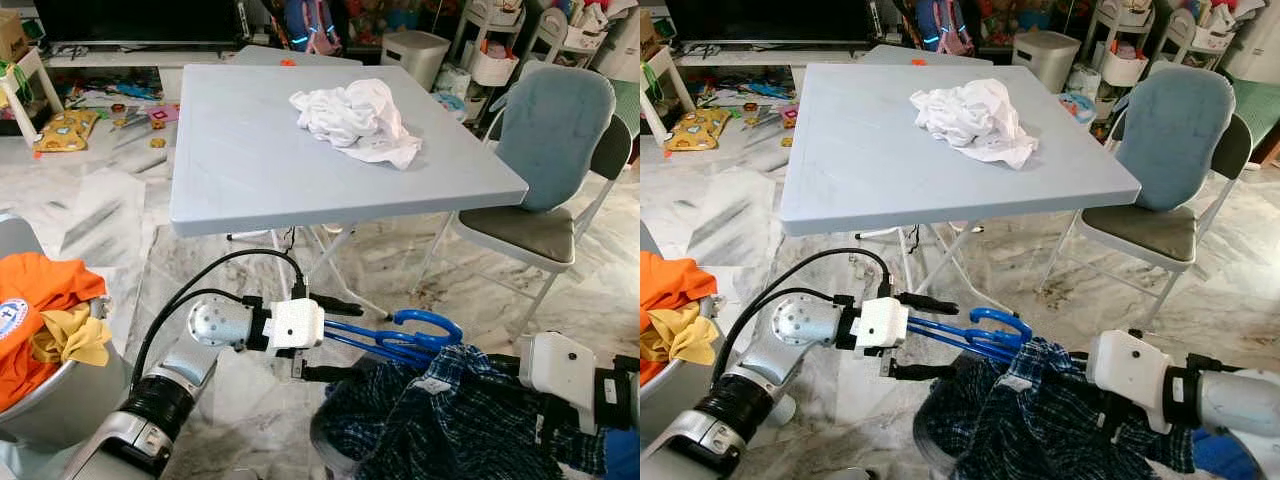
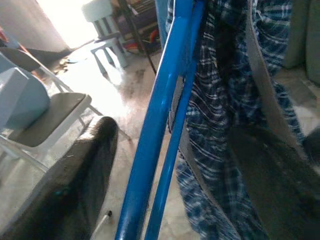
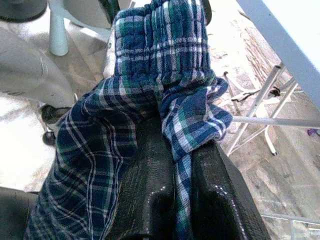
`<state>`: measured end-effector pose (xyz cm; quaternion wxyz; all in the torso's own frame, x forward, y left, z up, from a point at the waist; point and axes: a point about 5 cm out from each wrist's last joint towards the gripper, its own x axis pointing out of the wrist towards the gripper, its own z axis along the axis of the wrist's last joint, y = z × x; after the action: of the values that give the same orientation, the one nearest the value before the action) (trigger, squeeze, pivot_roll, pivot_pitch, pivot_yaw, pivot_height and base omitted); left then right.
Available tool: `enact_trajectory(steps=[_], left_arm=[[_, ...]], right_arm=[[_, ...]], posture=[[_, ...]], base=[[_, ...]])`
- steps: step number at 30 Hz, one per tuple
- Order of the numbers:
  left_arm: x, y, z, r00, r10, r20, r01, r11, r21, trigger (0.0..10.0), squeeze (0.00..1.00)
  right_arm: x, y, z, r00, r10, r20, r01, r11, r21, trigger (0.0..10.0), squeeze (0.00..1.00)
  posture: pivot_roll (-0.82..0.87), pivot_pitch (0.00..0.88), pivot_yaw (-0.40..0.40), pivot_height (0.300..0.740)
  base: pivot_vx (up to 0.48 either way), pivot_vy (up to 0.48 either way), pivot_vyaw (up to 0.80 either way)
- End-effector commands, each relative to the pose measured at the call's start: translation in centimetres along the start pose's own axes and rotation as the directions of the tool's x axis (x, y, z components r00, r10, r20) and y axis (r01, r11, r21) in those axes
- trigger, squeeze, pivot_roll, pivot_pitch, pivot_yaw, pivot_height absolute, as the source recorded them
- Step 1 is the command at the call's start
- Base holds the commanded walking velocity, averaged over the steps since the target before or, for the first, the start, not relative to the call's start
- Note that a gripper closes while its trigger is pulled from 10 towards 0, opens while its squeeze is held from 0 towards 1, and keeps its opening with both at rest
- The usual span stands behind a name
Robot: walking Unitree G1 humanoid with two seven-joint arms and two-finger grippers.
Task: Hang hanger
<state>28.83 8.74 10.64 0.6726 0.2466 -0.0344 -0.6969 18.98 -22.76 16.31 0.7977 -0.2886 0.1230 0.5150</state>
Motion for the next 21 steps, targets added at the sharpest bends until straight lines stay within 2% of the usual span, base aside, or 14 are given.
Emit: enact_trajectory(steps=[1, 8, 10, 11, 12, 14, 15, 18, 19, 21], left_arm=[[-0.1, 0.8, 0.4, 1.000, -0.012, -0.001, 0.012, 1.000, 0.011, 0.0, 0.00], [-0.3, 1.6, 0.4, 1.000, -0.015, 0.007, 0.016, 0.999, -0.050, 0.0, 0.00], [-0.3, 1.6, 0.4, 1.000, -0.028, -0.001, 0.028, 0.999, -0.045, 0.0, 0.00], [-0.3, 1.6, 0.4, 0.999, -0.033, -0.004, 0.033, 0.999, -0.041, 0.4, 0.00], [-0.3, 1.6, 0.4, 0.999, -0.037, -0.004, 0.037, 0.998, -0.042, 0.0, 0.00], [-0.3, 1.6, 0.4, 0.999, -0.042, -0.004, 0.041, 0.998, -0.045, 0.0, 0.00], [-0.3, 1.7, 0.4, 0.999, -0.045, -0.003, 0.045, 0.998, -0.047, 0.4, 0.00], [-0.2, 1.8, 0.5, 0.998, -0.055, -0.007, 0.055, 0.998, -0.042, 0.0, 0.00], [-0.2, 1.8, 0.5, 0.998, -0.068, -0.016, 0.067, 0.997, -0.035, 1.1, 0.00], [-0.1, 1.8, 0.6, 0.997, -0.077, -0.017, 0.076, 0.997, -0.028, 1.1, 0.00]], right_arm=[[-0.1, 0.3, 0.7, 0.998, 0.056, 0.001, -0.056, 0.997, -0.048, 10.0, 0.00], [0.2, 0.7, 0.6, 0.997, 0.075, -0.017, -0.076, 0.995, -0.064, 10.0, 0.00], [0.2, 0.7, 0.6, 0.997, 0.080, -0.016, -0.081, 0.995, -0.061, 10.0, 0.00], [0.2, 0.7, 0.6, 0.997, 0.080, -0.017, -0.081, 0.995, -0.061, 10.0, 0.00], [0.2, 0.7, 0.6, 0.997, 0.079, -0.022, -0.080, 0.995, -0.064, 10.0, 0.00], [0.2, 0.7, 0.3, 0.996, 0.080, -0.039, -0.082, 0.994, -0.070, 10.0, 0.00], [0.2, 0.7, 0.2, 0.996, 0.079, -0.047, -0.082, 0.994, -0.075, 10.0, 0.00], [0.2, 0.7, 0.1, 0.996, 0.076, -0.050, -0.080, 0.994, -0.077, 10.0, 0.00], [0.3, 0.7, 0.1, 0.996, 0.075, -0.046, -0.078, 0.994, -0.076, 10.0, 0.00], [0.5, 0.7, 0.1, 0.995, 0.076, -0.058, -0.081, 0.993, -0.089, 10.0, 0.00]], posture=[[0.00, 0.000, -0.108, 0.740], [0.00, 0.000, -0.109, 0.740], [0.00, 0.000, -0.109, 0.740], [0.00, 0.000, -0.109, 0.740], [0.00, 0.000, -0.109, 0.740], [0.00, 0.000, -0.110, 0.740], [0.00, 0.000, -0.110, 0.740], [0.00, 0.000, -0.108, 0.740], [0.00, 0.000, -0.109, 0.740], [0.00, 0.000, -0.109, 0.740]], base=[[0.000, 0.000, 0.00], [0.000, 0.000, 0.00], [0.000, 0.000, 0.00], [0.000, 0.000, 0.00], [0.000, 0.000, 0.00], [0.000, 0.000, 0.00], [0.000, 0.000, 0.00], [0.000, 0.000, 0.00], [0.000, 0.000, 0.00], [0.000, 0.000, 0.00]])
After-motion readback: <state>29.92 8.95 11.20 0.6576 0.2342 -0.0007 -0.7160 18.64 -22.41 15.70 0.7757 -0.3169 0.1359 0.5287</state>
